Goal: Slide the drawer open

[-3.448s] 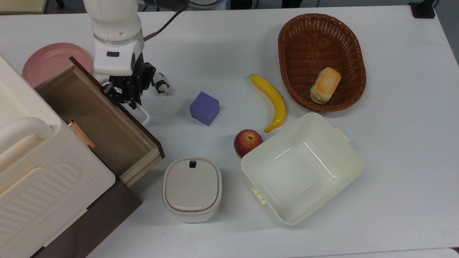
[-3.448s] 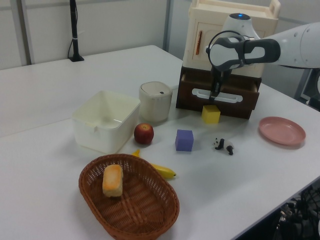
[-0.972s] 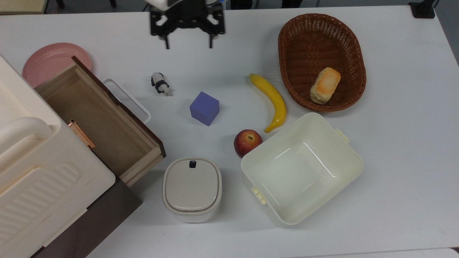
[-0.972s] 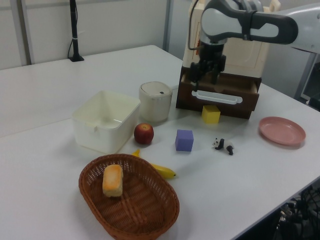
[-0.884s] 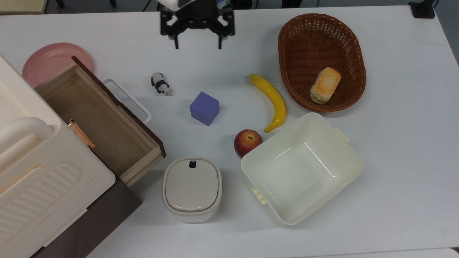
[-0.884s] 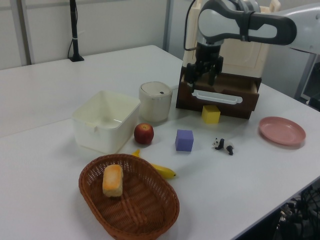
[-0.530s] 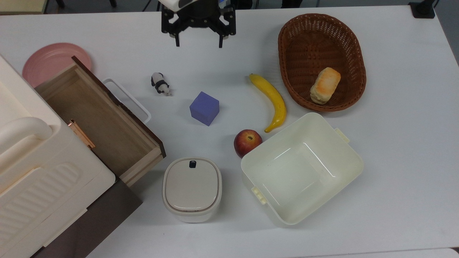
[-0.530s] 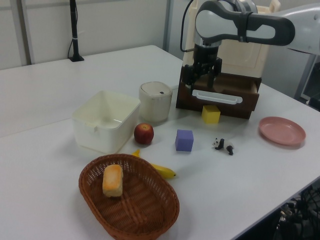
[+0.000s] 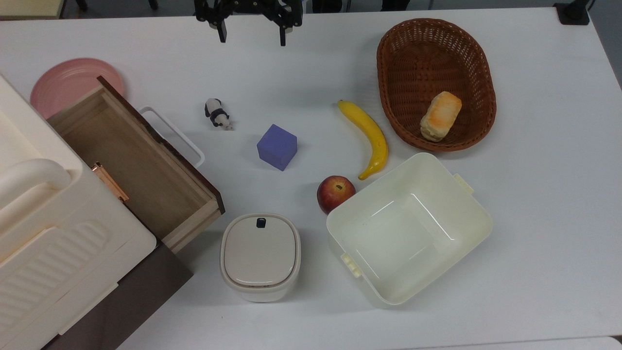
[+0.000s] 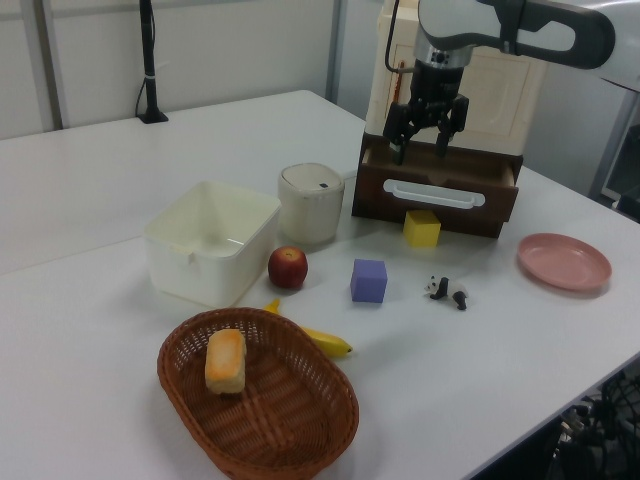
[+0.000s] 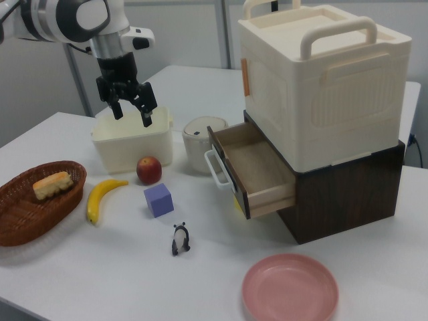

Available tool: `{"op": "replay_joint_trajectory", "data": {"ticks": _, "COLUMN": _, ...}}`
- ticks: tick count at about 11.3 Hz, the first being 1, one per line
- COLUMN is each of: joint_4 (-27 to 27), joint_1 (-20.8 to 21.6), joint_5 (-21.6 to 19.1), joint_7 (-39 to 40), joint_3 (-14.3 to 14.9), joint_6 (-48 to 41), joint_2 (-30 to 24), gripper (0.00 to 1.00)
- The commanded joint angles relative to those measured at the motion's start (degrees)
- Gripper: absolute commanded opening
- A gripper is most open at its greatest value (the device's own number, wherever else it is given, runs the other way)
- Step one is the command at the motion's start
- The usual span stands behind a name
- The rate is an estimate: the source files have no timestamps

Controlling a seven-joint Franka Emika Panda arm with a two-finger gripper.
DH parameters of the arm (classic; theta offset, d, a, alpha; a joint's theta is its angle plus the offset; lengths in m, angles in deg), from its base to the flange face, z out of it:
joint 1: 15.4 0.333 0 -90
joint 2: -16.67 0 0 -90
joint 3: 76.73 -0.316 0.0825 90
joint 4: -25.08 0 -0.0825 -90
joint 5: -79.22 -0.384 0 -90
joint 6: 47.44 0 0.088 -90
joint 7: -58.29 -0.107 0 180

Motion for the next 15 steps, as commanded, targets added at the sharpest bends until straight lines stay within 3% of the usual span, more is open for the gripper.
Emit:
{"op": "replay_joint_trajectory", "data": {"ticks": 1, "joint_4": 0.58, "joint_1": 0.92, "joint_5": -1.16, "joint_7": -1.03, "joint_3": 1.31, "joint_6": -2.69, "joint_2": -1.34, "gripper": 1.00}}
{"op": "replay_joint_trajectory", "data": {"ticks": 5, "joint_4": 0.67, "joint_1": 1.10, "joint_5": -1.25, "joint_7": -1.03, "joint_3": 2.01, "joint_6": -2.87, "joint_2": -1.34, "gripper": 1.00}}
{"op": "replay_joint_trajectory", "data": {"ticks": 7, "joint_4": 0.75, "joint_1": 3.03, "joint_5": -1.42, "joint_7": -1.03, "joint_3": 3.85, "joint_6": -2.87, "joint_2": -1.34, "gripper": 1.00}}
{"op": "replay_joint_trajectory", "data": {"ticks": 15, "joint_4": 0.84, "joint_1": 2.95, "joint_5": -1.69, "joint_7": -0.77, "joint_3": 4.04, "joint_6": -2.87, "joint_2": -1.34, "gripper": 1.00}}
